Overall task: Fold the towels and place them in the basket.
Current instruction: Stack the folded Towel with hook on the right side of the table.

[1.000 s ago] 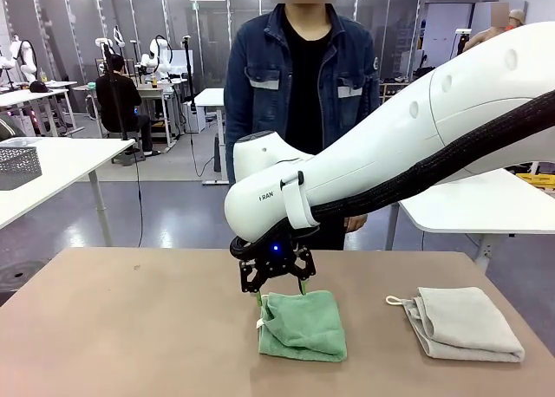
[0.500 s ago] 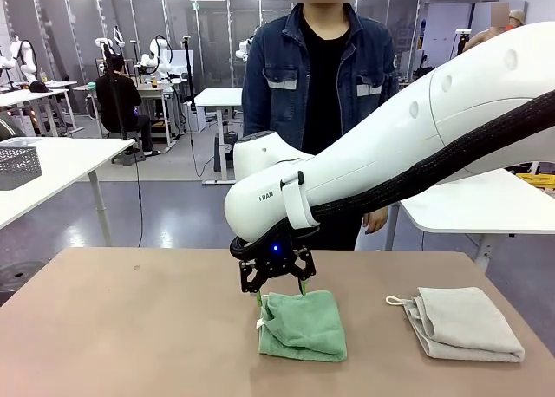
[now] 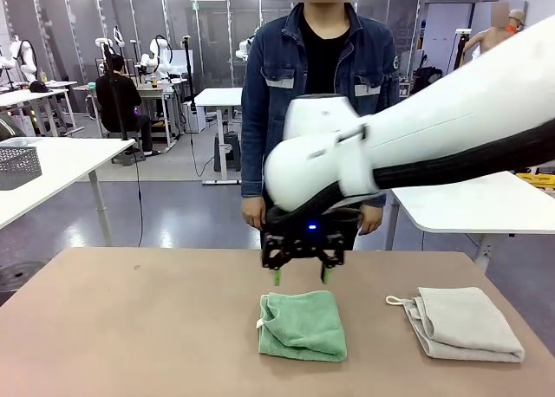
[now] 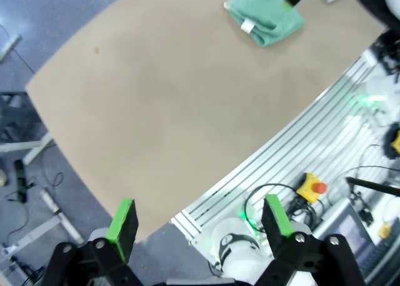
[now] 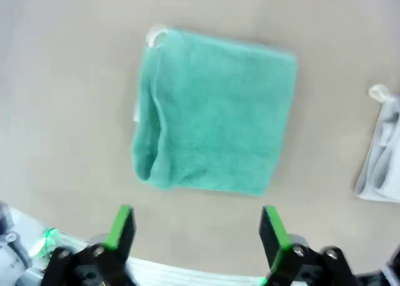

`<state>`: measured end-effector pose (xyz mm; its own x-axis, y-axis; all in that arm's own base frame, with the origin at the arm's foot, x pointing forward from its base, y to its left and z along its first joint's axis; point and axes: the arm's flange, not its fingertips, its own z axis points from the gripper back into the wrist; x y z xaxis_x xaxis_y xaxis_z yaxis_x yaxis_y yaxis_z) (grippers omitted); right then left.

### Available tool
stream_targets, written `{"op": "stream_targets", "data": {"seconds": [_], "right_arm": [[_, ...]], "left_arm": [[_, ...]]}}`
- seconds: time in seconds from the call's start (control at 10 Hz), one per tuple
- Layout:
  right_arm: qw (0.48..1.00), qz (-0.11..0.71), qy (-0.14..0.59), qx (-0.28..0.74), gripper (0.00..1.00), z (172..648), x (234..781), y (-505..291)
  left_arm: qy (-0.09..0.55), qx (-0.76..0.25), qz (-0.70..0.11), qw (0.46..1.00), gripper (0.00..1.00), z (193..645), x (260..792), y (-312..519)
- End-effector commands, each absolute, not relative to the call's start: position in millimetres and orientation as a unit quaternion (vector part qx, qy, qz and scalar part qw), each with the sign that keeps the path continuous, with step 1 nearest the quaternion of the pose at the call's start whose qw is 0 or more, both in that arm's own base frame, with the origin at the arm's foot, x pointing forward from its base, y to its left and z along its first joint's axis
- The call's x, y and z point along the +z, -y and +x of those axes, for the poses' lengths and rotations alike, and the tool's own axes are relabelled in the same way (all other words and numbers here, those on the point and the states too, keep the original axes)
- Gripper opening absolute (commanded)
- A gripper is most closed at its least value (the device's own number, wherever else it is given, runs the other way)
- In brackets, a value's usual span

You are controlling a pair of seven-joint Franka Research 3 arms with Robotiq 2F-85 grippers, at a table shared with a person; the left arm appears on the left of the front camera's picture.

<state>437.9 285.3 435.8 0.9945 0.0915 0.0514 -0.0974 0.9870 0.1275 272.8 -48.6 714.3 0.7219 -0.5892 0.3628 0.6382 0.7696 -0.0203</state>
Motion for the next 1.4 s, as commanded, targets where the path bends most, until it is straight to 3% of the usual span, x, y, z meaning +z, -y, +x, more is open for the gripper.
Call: {"op": "stream_targets", "data": {"seconds": [0.0,0.3,0.6,1.3], "right_arm": [[0.988,0.148,0.028,0.031,1.0,433.6,412.9,-222.1],[0.959,0.28,0.029,0.026,1.0,447.7,380.8,-150.8],[0.937,0.343,0.06,0.005,1.0,451.1,327.1,-134.0],[0.919,0.391,0.049,-0.029,1.0,464.8,261.1,-139.8]], "left_arm": [[0.18,-0.336,-0.069,0.922,1.0,273.7,712.3,48.2],[0.18,-0.336,-0.069,0.922,1.0,273.7,712.3,48.2],[0.18,-0.336,-0.069,0.922,1.0,273.7,712.3,48.2],[0.18,-0.336,-0.069,0.922,1.0,273.7,712.3,48.2]]}}
